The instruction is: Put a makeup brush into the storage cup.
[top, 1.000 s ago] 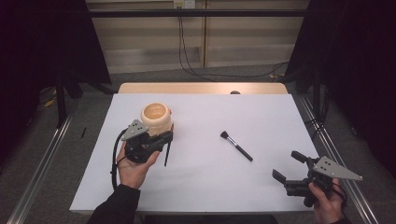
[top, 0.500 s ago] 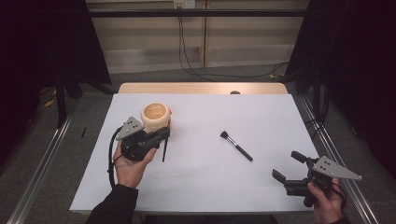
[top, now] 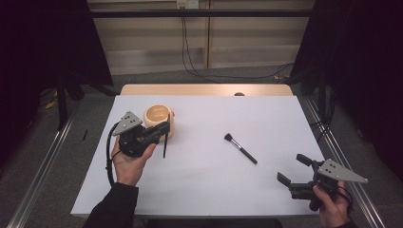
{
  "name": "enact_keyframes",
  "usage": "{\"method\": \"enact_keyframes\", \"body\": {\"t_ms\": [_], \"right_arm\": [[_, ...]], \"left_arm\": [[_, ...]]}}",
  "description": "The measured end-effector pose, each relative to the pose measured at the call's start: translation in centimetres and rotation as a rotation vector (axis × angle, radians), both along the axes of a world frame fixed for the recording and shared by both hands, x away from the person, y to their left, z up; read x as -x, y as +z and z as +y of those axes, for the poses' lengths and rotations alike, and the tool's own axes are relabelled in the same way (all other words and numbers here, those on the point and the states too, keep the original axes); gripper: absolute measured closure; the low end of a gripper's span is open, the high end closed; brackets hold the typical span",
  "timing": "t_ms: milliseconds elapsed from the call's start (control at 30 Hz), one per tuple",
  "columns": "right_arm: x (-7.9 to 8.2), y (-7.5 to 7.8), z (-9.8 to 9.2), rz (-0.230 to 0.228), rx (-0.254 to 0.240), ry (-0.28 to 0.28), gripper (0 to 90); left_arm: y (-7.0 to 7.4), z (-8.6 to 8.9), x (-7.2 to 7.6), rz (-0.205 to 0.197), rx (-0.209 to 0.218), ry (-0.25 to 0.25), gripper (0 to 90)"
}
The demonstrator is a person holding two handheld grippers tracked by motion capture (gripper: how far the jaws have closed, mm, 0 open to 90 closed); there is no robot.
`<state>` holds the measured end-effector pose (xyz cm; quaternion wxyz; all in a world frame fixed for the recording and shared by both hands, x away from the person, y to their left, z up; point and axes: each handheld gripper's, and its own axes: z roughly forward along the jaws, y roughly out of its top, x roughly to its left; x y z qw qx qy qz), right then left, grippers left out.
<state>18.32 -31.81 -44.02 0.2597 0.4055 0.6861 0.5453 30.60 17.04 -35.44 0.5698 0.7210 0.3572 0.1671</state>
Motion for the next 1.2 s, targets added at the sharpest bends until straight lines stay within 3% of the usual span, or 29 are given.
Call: {"method": "enact_keyframes", "body": {"t_ms": [233,600,733,767,833,900,1200], "right_arm": [[0.0,0.0,0.0,-0.003,0.000,-0.003,0.0],[0.0,0.0,0.0,0.001,-0.001,-0.002,0.0],[0.0,0.0,0.0,0.002,0.000,-0.002,0.0],[0.0,0.0,0.0,-0.003,0.004,-0.002,0.0],[0.0,0.0,0.0,-0.002,0.002,-0.002,0.0],[0.0,0.0,0.0,-0.002,0.002,-0.002,0.0],[0.0,0.0,0.1,-0.003,0.000,-0.002,0.0]], "left_arm": [[0.9,0.3,-0.7,-0.022,0.032,0.009,84.1],[1.6,0.6,-2.3,-0.036,0.027,0.056,84.1],[1.9,0.6,-2.6,-0.026,0.011,0.053,84.0],[1.9,0.5,-2.7,-0.026,0.029,0.053,84.1],[2.1,0.7,-2.8,-0.033,0.005,0.060,84.1],[2.2,0.6,-3.0,-0.035,0.024,0.070,84.0],[3.1,0.5,-3.9,-0.049,0.029,0.086,84.0]]}}
